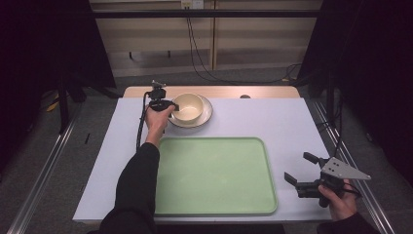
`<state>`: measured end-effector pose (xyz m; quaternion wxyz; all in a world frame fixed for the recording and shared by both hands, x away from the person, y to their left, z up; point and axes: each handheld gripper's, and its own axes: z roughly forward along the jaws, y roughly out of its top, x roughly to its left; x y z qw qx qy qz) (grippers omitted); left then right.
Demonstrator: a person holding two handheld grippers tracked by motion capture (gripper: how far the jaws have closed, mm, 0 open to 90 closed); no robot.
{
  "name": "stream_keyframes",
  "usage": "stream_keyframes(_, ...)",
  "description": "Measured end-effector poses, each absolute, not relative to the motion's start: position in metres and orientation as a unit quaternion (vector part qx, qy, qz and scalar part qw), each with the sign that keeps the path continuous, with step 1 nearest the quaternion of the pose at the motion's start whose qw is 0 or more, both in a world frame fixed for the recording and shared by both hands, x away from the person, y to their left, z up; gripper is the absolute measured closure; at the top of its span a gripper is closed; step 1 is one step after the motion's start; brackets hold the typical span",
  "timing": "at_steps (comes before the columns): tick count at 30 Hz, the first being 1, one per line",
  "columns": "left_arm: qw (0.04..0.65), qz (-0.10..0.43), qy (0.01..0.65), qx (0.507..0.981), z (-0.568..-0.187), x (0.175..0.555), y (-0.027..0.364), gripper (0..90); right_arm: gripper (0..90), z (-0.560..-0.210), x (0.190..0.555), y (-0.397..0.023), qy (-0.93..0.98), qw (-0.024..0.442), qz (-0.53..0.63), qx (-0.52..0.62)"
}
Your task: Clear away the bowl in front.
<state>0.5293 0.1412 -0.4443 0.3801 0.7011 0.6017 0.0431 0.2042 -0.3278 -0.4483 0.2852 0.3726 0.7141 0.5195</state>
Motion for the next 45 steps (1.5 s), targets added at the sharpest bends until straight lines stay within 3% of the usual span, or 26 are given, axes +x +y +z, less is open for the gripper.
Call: stream_keyframes(45,0.402,0.049,0.568,0.716,-0.405,0.501,0.158,82.7,0.3,-0.444,0.202,-0.329,0.700,0.303,0.535,0.364)
